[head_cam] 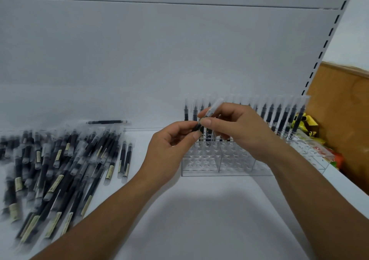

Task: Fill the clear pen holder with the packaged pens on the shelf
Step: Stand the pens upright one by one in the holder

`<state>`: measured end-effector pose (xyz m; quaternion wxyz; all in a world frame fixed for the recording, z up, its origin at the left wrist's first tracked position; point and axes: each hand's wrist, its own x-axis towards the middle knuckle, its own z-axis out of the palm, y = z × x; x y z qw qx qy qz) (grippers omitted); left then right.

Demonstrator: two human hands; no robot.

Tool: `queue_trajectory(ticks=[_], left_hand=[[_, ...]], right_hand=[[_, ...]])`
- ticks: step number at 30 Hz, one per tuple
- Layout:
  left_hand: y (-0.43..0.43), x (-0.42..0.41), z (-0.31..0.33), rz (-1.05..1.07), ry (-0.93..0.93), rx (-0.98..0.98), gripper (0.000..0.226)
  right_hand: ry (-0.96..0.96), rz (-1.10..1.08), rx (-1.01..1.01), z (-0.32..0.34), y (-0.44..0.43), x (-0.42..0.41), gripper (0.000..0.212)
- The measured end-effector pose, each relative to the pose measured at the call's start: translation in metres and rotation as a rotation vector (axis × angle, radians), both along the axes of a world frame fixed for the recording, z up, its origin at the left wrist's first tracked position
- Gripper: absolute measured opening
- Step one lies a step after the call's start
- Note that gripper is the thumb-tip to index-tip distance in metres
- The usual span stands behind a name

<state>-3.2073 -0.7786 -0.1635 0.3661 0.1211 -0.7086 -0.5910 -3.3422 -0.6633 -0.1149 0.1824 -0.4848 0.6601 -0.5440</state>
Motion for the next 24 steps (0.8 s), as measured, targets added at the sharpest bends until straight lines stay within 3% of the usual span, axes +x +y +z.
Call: queue_trajectory(ticks=[3, 7, 12, 20, 24], left_hand=[[-0.002, 0.0, -0.002, 0.09, -0.037, -0.085, 0.024], [-0.007, 0.007, -0.003, 0.223, -0.15, -0.128, 0.038], [-0.006, 0.007, -0.009, 0.086, -0.409, -0.011, 0.055], [-0.004, 0.004, -0.014, 0.07, -0.441, -0.032, 0.059], [-0.004, 0.004, -0.015, 0.074, -0.433, -0.031, 0.06]], right_hand=[[-0.044, -0.038, -0.071, 0.003, 0.0, 0.0, 0.011], [-0.157, -0.251, -0.24, 0.014, 0.008, -0.015, 0.009], [0.084, -0.431, -0.178, 0.002, 0.007, -0.029, 0.008], [0.307, -0.492, -0.151, -0.003, 0.001, -0.03, 0.004], [0.423, -0.473, 0.003, -0.008, -0.003, -0.032, 0.01]])
